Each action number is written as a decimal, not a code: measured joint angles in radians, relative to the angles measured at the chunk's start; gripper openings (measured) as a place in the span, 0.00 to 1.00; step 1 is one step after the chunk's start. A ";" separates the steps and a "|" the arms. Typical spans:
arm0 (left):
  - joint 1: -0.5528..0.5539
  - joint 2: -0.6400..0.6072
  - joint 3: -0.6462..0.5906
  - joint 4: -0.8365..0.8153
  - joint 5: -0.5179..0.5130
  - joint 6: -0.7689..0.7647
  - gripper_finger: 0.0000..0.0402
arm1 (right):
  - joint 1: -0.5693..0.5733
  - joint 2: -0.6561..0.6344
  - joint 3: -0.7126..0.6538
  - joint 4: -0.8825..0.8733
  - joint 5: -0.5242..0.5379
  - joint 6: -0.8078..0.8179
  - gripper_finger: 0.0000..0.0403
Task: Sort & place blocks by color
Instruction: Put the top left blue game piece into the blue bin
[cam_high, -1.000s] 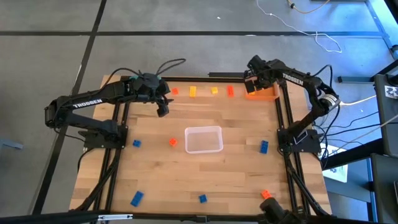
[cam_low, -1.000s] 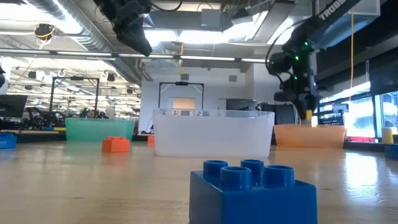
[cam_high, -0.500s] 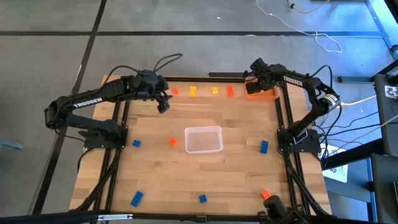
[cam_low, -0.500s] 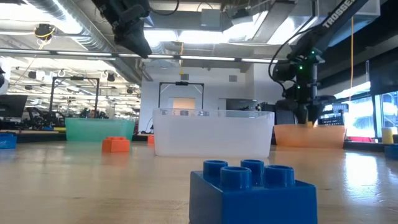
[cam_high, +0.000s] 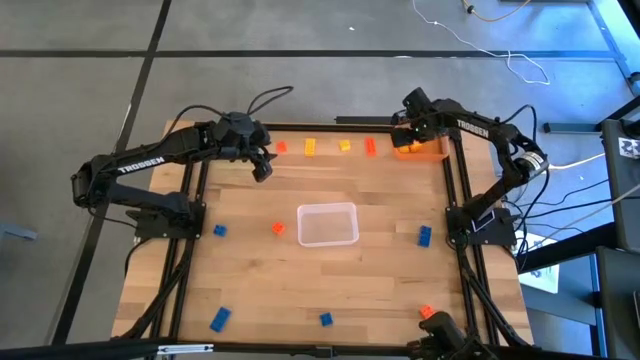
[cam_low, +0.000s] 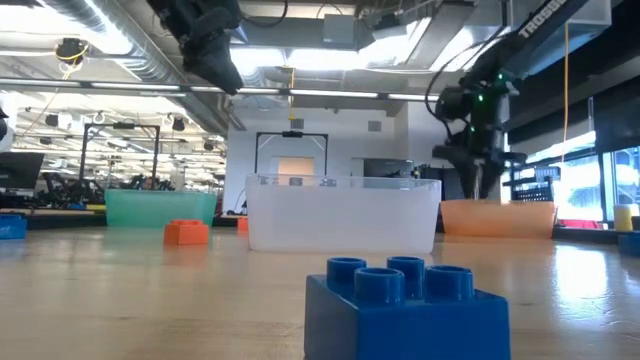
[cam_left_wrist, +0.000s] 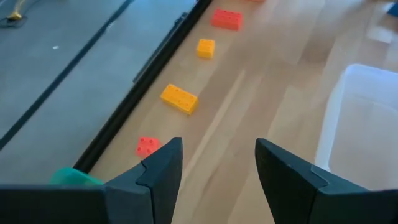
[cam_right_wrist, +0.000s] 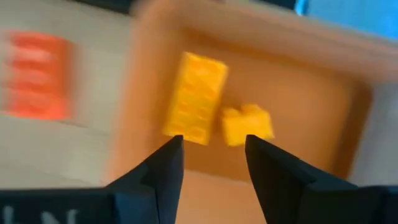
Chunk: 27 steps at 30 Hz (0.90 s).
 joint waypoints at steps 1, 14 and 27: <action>0.000 0.000 0.000 -0.011 0.010 0.000 0.48 | 0.007 -0.010 0.017 -0.001 -0.022 -0.018 0.43; -0.015 0.000 0.001 -0.350 0.200 0.044 0.48 | 0.243 -0.269 0.134 0.007 -0.062 -0.222 0.43; -0.235 -0.001 -0.156 -0.516 0.345 -0.457 0.47 | 0.395 -0.375 0.134 0.079 -0.061 -0.260 0.43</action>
